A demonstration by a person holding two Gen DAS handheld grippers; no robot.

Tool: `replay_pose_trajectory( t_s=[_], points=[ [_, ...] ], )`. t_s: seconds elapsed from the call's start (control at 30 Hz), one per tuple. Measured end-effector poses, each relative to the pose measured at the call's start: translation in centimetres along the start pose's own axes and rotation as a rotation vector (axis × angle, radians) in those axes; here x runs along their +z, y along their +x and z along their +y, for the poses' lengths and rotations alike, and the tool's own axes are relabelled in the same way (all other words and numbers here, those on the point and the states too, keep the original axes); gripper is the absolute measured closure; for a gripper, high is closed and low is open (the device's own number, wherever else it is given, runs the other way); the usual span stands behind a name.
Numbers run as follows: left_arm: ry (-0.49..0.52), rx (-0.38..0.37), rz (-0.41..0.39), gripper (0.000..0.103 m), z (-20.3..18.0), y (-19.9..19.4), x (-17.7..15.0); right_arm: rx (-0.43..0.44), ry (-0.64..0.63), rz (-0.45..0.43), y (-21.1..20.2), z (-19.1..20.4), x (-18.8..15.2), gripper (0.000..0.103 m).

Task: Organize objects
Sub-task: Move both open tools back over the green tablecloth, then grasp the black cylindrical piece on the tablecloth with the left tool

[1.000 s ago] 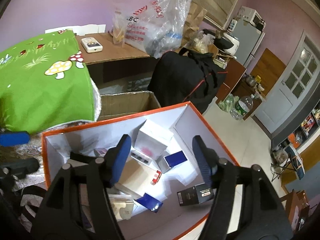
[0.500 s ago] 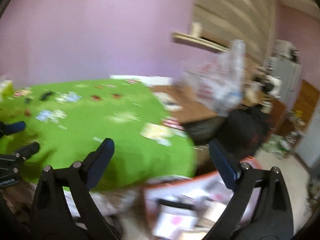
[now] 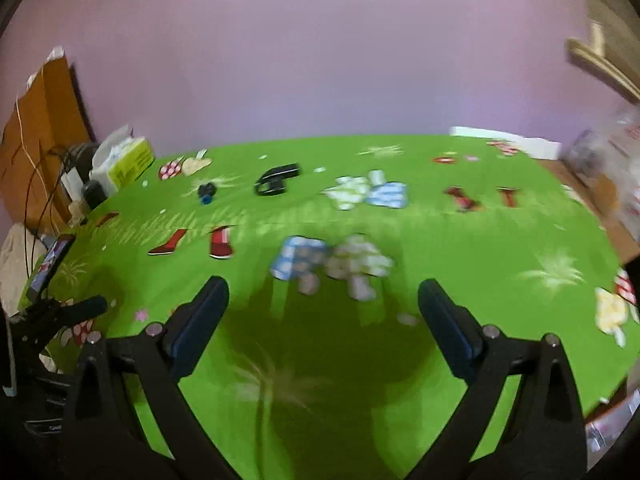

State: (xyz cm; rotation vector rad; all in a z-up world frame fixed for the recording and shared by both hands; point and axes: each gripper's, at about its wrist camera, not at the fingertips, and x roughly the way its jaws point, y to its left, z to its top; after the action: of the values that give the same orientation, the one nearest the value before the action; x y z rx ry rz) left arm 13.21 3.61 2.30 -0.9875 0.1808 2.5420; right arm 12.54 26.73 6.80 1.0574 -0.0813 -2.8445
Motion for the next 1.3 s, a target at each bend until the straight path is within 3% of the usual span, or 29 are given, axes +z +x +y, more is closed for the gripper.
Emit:
replay_pose_trajectory(
  t_s=[0.2,0.33,0.43,0.53,0.6,0.7,0.83,0.87,0.9,1.1,1.3],
  points=[
    [-0.072,-0.057,-0.004,0.034,3.1,-0.1,0.2,-0.038,-0.011,0.063,4.6,2.4,3.0,0.006],
    [-0.095,-0.126,0.024,0.034,5.7,0.2,1.2,-0.045,-0.003,0.137,7.7,2.4,4.7,0.006],
    [-0.125,-0.132,0.066,0.034,8.2,0.6,2.4,-0.035,0.003,0.182,9.8,2.3,5.5,0.006],
    [-0.074,-0.104,0.087,0.034,9.3,0.8,4.3,-0.035,-0.024,0.209,11.6,2.4,6.3,0.006],
    [-0.06,-0.125,0.104,0.034,10.2,1.2,6.1,-0.017,-0.021,0.219,12.4,2.2,6.9,0.006],
    [-0.033,-0.115,0.128,0.034,11.3,2.5,9.4,0.033,-0.029,0.191,13.3,2.0,8.3,0.006],
    [0.133,-0.086,0.16,0.034,10.0,5.5,12.8,0.056,-0.061,0.138,14.5,2.1,9.2,0.006],
    [0.177,-0.132,0.164,0.034,9.3,6.6,13.5,0.061,-0.056,0.142,14.8,2.0,9.0,0.006],
    [0.197,-0.174,0.185,0.034,9.0,7.8,13.9,0.068,-0.05,0.152,15.1,2.0,8.6,0.006],
    [0.3,-0.192,0.269,0.035,8.2,14.3,15.1,0.048,-0.048,0.165,15.7,1.4,7.4,0.006],
    [0.354,-0.246,0.301,0.046,8.1,17.2,15.2,0.021,-0.004,0.182,16.0,0.5,7.6,0.006]
  ],
)
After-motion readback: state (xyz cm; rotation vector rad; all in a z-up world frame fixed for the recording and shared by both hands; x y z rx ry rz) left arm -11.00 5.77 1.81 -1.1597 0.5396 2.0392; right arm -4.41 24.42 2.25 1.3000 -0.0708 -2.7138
